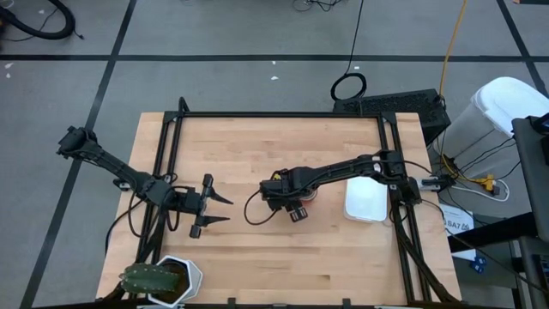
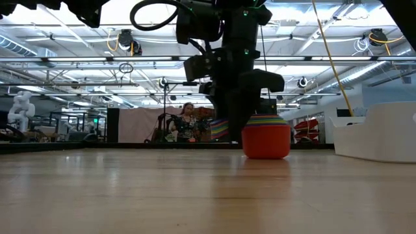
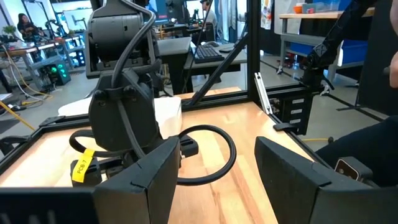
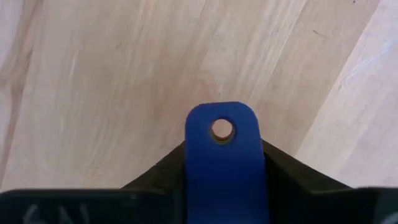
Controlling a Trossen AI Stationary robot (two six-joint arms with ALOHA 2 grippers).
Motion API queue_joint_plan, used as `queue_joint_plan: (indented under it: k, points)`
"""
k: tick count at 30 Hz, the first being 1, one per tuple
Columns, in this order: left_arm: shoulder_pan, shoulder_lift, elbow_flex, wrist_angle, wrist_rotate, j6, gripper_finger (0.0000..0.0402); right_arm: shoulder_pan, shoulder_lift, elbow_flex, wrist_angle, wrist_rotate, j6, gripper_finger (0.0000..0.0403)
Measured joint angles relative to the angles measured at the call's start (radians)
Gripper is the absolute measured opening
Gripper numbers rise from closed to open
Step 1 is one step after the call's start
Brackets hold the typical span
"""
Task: Nest measuring cups in basket
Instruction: Put the nested measuring cups into the white bin
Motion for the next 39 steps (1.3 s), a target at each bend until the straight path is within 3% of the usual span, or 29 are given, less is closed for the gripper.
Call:
queue_joint_plan:
  k: [39]
  points:
    - [0.0, 0.0, 0.0, -0.003, -0.001, -0.003, 0.0212, 0.002, 0.0, 0.0, -0.077, 0.006, -0.064, 0.0128]
